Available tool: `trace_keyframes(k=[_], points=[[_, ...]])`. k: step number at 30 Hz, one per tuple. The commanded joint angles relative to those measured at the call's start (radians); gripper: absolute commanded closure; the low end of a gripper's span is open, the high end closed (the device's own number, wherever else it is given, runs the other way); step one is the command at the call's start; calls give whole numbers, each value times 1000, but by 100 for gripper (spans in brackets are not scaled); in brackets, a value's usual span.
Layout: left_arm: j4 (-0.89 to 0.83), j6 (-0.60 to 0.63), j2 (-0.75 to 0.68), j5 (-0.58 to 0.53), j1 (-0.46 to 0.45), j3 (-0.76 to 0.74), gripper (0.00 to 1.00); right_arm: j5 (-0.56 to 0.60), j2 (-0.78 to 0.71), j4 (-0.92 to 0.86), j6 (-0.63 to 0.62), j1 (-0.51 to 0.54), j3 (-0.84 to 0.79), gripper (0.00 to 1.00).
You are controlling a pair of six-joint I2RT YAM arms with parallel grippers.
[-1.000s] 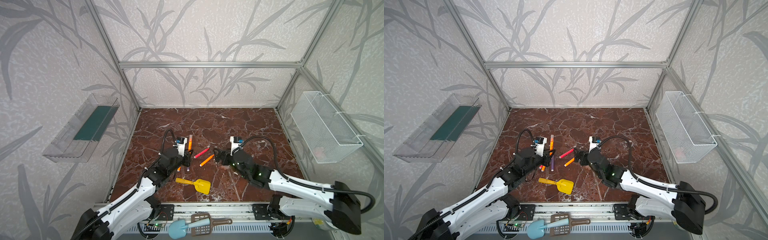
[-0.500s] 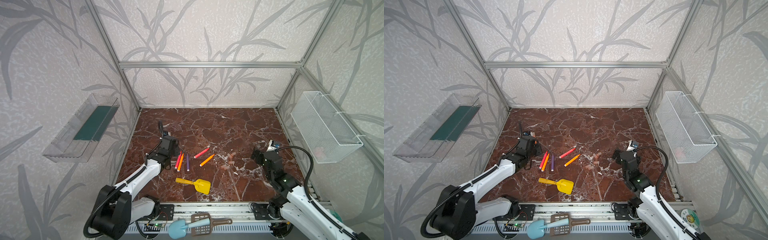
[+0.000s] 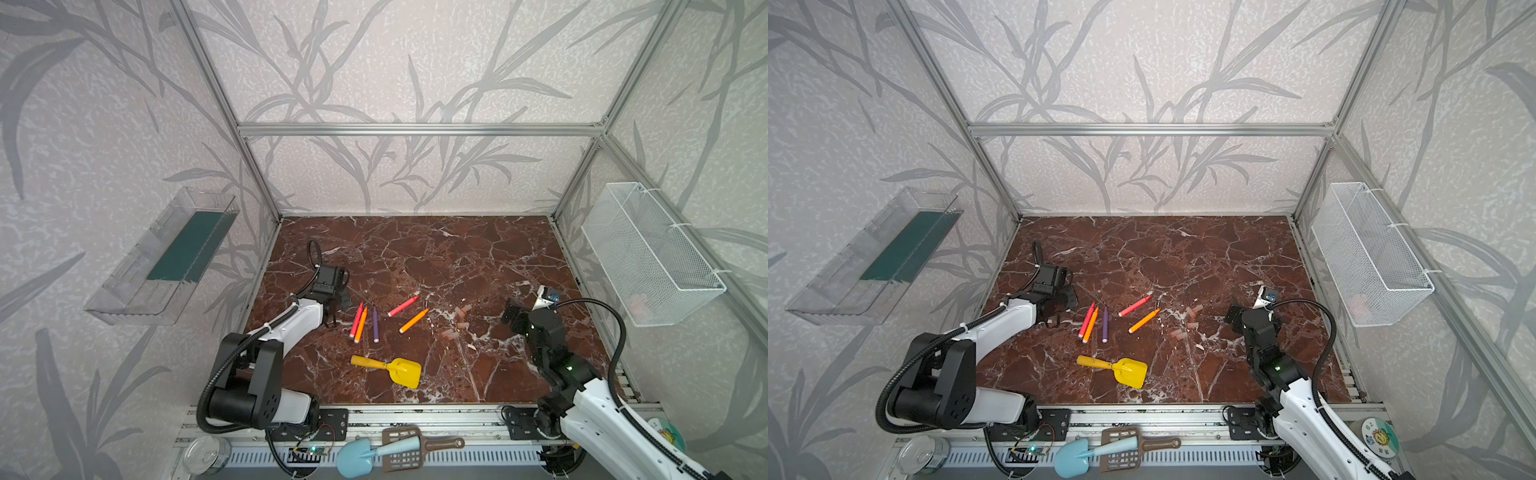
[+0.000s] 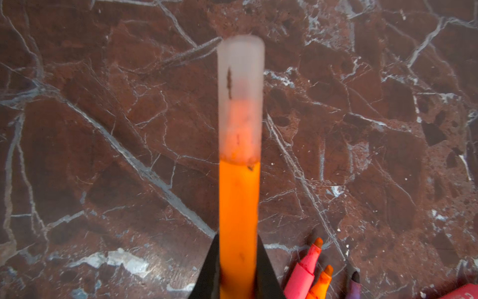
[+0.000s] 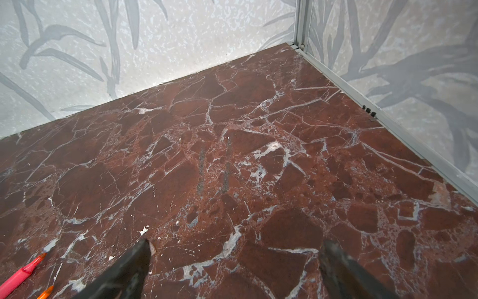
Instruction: Insert the pens into the pen caps
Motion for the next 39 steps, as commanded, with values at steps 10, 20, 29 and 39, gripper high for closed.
trace_keyframes(k=[10,20,29,39], points=[[-76,-81,70,73,23,26,88,-20,-21,28,-17,-5,-13,0],[-114,-79,113,61,25,59,77,-24,-17,32,-18,-5,-13,0],[-165,-50,77,61,25,83,65,-25,-7,34,-18,-5,-8,1],[-186,-35,39,68,26,86,60,-30,-7,36,-19,-5,-10,1]])
